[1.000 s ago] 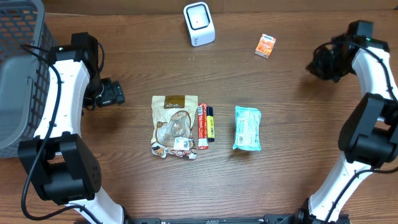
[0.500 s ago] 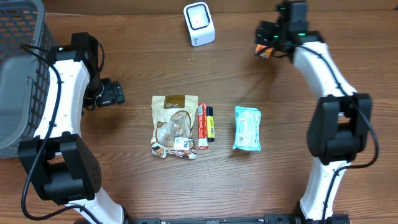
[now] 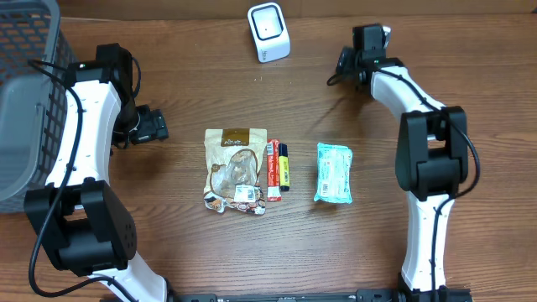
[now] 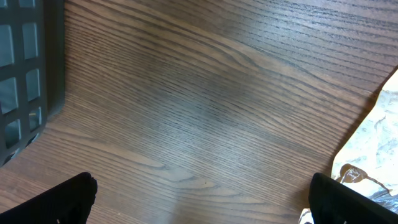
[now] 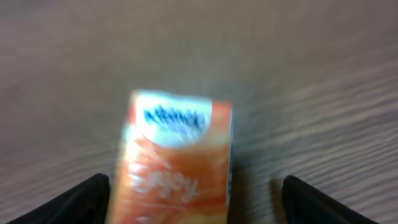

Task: Scan the item barcode
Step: 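Lower the right gripper onto the orange tissue pack and grasp it, then carry the tissue pack forward and release it right of the teal packet, then move the right gripper to the clear teal packet and grasp it, then lift the teal packet and set it down behind the green jar, then move the right gripper over the green-lidded jar, then lower the right gripper around the green-lidded jar and close on it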

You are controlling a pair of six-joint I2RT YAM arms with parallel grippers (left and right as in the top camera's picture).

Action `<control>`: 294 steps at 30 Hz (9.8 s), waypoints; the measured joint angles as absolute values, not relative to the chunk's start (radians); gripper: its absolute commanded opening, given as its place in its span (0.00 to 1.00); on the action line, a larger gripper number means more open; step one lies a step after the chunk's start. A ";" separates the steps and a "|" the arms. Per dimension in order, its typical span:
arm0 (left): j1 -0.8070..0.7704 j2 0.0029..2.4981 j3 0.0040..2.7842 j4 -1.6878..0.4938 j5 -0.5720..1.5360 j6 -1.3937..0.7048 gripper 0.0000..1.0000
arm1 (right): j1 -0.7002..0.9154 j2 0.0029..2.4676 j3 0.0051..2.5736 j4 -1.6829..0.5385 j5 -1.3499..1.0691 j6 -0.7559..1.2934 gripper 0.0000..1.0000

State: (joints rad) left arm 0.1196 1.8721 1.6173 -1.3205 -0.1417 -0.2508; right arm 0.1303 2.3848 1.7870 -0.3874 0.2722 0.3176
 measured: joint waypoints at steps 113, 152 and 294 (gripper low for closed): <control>0.118 1.872 1.617 -1.320 -0.142 -0.251 1.00 | 0.028 1.785 1.792 -1.432 -0.183 0.082 0.82; 0.118 1.872 1.617 -1.320 -0.142 -0.251 1.00 | 0.139 1.676 1.214 -1.111 -0.417 0.072 0.21; 0.111 1.872 1.617 -1.320 -0.142 -0.251 1.00 | 0.544 1.576 0.973 -0.810 0.166 0.504 1.00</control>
State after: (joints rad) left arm 0.1112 1.8721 1.6173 -1.3201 -0.1421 -0.2508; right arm 0.5438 1.5761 0.9730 -0.8097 0.1661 0.5037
